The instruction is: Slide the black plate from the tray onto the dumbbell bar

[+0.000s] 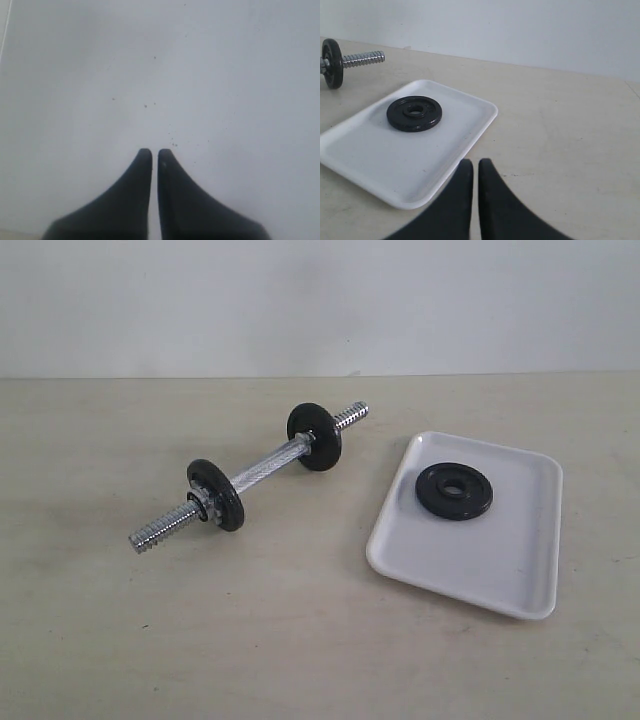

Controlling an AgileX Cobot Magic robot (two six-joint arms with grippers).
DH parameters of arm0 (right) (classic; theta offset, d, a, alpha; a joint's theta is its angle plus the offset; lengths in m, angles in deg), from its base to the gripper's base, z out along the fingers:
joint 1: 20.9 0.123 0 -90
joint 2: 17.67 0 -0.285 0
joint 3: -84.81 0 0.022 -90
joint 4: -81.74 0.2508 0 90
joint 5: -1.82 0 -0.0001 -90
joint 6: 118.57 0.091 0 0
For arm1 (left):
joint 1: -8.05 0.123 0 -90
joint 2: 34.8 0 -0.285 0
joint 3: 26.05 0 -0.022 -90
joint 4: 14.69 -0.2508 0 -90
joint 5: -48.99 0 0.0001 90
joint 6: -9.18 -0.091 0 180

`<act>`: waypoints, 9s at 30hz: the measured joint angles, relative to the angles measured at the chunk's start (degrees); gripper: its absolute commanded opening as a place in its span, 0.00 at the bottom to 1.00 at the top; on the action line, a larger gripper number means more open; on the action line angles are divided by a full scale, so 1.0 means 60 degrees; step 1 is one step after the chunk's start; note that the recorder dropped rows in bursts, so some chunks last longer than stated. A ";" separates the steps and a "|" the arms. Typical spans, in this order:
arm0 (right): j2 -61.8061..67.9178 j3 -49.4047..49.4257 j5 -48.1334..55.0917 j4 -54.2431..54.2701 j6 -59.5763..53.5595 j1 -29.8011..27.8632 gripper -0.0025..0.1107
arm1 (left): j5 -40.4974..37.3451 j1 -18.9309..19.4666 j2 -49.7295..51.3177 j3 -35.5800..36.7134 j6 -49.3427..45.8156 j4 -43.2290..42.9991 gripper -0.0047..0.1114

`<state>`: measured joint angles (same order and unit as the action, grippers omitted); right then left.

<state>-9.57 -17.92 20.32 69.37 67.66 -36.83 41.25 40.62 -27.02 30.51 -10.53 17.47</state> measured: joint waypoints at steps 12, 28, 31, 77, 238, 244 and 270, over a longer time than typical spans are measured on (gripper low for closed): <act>0.0000 0.0000 0.0000 0.0000 0.0000 0.0000 0.02 | -0.1580 0.0000 -0.0007 -0.0929 -0.0579 0.0000 0.07; 0.0000 0.0000 0.0000 0.0000 0.0000 0.0000 0.02 | -0.2270 -0.0022 -0.0007 -0.0944 -0.0579 0.0000 0.07; 0.0000 0.0000 0.0000 0.0000 0.0000 0.0000 0.02 | -0.2419 -0.0127 -0.0007 -0.0944 -0.0579 0.0000 0.07; -0.0028 -0.0073 -1.1015 0.3721 1.0823 0.0000 0.02 | -0.2423 -0.0443 -0.0007 -0.0925 -0.0600 0.0000 0.07; 1.2158 -1.1336 0.2729 0.4900 -0.3542 0.0000 0.94 | -0.1920 -0.5842 2.1872 -1.1614 -0.0959 -0.5011 0.58; 1.2158 -1.1336 0.2729 0.4900 -0.3542 0.0000 0.94 | -0.2097 -0.5842 2.1889 -1.1630 -0.0959 -0.5011 0.38; 1.2158 -1.1336 0.2748 0.4919 -0.3564 0.0000 0.94 | -0.2101 -0.5780 2.2164 -1.1853 -0.0961 -0.5155 0.07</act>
<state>63.38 -85.94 36.80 98.88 46.28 -36.83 28.64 5.94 105.96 -40.61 -16.30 -13.45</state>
